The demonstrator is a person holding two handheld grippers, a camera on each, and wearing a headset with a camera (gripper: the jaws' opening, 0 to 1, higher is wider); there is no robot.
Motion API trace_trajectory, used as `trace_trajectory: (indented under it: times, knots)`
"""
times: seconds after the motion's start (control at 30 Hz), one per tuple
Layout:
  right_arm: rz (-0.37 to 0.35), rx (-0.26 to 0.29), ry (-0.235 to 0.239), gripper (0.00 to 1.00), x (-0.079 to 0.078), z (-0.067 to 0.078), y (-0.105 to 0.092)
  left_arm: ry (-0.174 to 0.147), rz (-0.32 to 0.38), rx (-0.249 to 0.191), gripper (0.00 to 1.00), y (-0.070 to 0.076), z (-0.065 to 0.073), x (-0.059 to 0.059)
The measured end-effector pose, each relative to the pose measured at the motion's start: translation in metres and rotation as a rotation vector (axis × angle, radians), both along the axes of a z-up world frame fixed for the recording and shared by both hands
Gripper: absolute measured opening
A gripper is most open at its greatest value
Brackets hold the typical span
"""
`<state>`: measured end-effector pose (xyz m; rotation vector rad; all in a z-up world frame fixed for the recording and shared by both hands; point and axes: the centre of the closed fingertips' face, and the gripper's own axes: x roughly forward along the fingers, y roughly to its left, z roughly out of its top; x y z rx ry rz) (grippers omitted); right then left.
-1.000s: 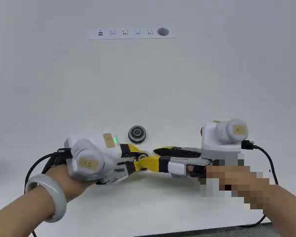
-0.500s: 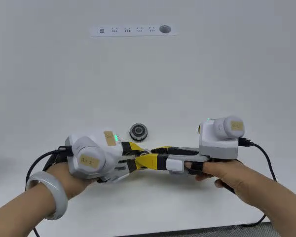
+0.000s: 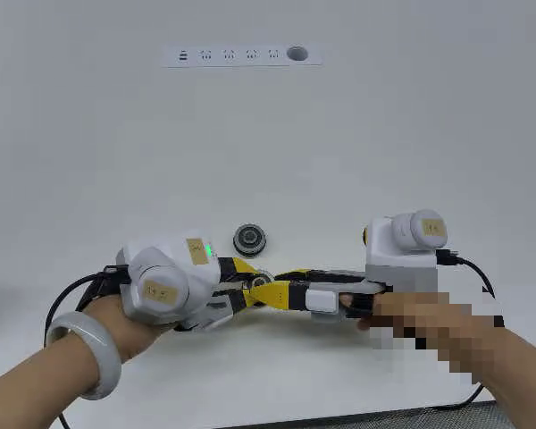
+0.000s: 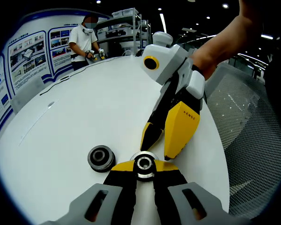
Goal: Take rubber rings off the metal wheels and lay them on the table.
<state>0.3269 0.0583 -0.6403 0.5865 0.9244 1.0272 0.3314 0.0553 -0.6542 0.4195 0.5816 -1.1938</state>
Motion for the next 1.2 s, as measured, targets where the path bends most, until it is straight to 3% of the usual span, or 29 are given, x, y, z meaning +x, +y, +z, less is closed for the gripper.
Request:
trace_trajectory:
  times: [0.4, 0.47, 0.5, 0.53, 1.2]
  knots:
    - [0.010, 0.020, 0.015, 0.45, -0.005, 0.003, -0.001, 0.003, 0.004, -0.001, 0.13, 0.000, 0.000, 0.000]
    - [0.008, 0.014, 0.005, 0.45, -0.005, 0.003, -0.002, 0.005, 0.005, -0.002, 0.13, 0.000, 0.000, 0.000]
    - [-0.008, -0.004, -0.032, 0.45, 0.001, 0.001, -0.004, 0.005, 0.006, -0.001, 0.13, 0.000, 0.000, 0.000]
    - [-0.014, -0.006, -0.039, 0.46, 0.002, 0.001, -0.004, 0.005, 0.006, -0.001, 0.13, 0.000, 0.000, 0.000]
    - [0.017, -0.010, -0.007, 0.50, 0.001, -0.004, 0.005, 0.005, 0.011, -0.005, 0.13, 0.000, 0.000, 0.000]
